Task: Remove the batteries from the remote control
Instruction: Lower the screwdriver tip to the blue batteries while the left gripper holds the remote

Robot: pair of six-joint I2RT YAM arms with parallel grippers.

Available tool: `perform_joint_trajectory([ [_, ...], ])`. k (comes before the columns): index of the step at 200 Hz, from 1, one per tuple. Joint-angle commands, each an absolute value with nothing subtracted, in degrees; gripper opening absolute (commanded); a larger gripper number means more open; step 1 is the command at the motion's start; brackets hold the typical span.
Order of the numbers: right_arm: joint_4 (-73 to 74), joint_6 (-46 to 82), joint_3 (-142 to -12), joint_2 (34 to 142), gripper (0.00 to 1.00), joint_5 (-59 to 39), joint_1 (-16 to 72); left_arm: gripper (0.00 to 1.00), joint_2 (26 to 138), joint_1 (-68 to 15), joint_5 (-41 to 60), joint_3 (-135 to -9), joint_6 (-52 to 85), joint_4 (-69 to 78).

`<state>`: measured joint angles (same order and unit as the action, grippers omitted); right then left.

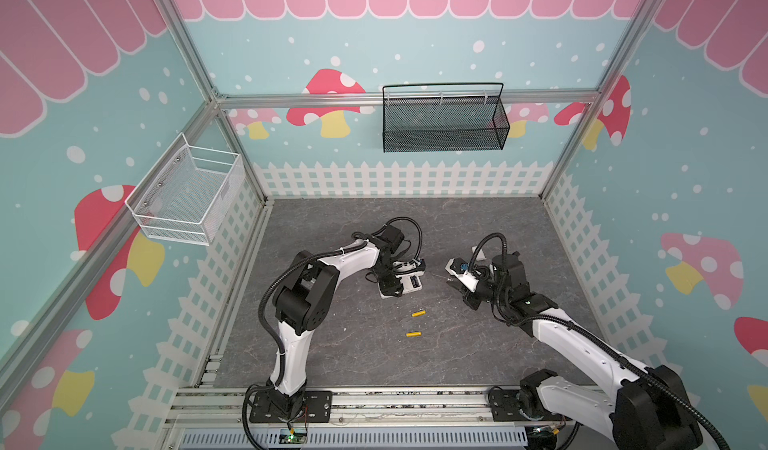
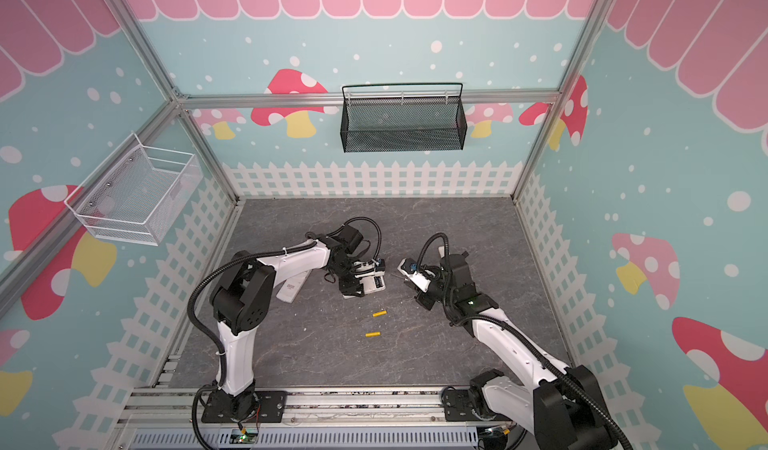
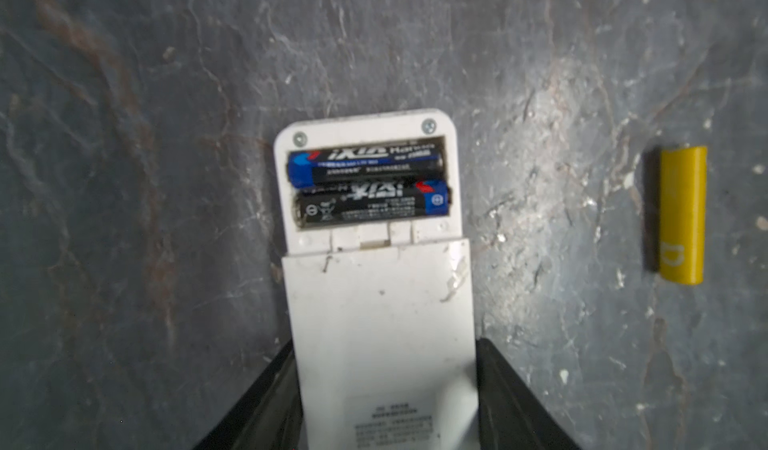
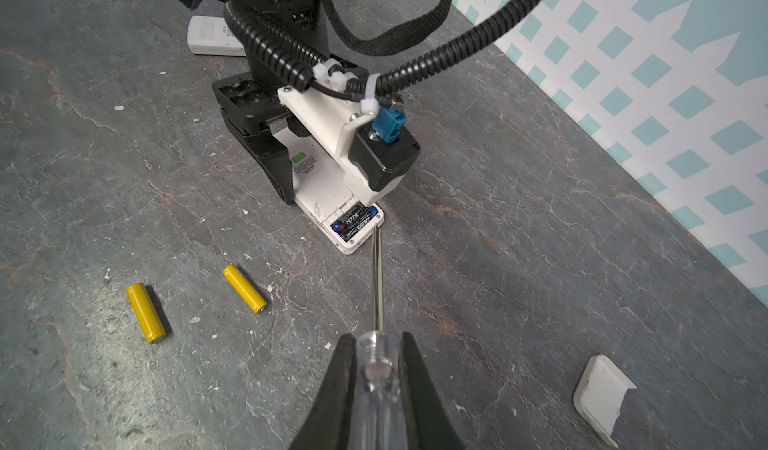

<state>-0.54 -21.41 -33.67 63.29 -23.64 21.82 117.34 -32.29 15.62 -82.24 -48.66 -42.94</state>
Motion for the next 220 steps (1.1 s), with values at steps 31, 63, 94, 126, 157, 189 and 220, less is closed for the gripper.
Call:
perform_joint_trajectory([
  [31, -2.2, -26.6, -32.9, 65.4, 0.00, -29.4, 22.8, 0.50, 109.4, -32.4, 15.1, -71.5, -53.8, -44.1],
  [63, -4.2, -29.2, -34.4, 69.0, 0.00, -33.9, 24.3, 0.50, 108.2, -32.1, 14.5, -70.7, -54.5, -43.7],
  [94, -6.1, -31.6, -36.1, 74.3, 0.00, -36.3, 26.4, 0.50, 108.6, -32.0, 14.5, -71.6, -52.9, -43.6],
  [126, -7.1, -33.2, -38.5, 78.9, 0.00, -39.7, 27.2, 0.51, 109.3, -31.1, 14.8, -72.8, -52.0, -43.8],
  [157, -5.3, -34.2, -40.8, 81.1, 0.00, -41.3, 27.2, 0.60, 110.2, -30.8, 15.4, -73.4, -51.6, -44.3],
  [189, -4.9, -35.5, -43.5, 85.4, 0.00, -39.8, 27.2, 0.63, 110.1, -30.7, 15.7, -73.2, -51.4, -44.5],
  [220, -3.6, -36.2, -44.6, 87.7, 0.00, -39.9, 27.2, 0.59, 110.4, -30.8, 15.4, -72.9, -52.1, -44.6],
])
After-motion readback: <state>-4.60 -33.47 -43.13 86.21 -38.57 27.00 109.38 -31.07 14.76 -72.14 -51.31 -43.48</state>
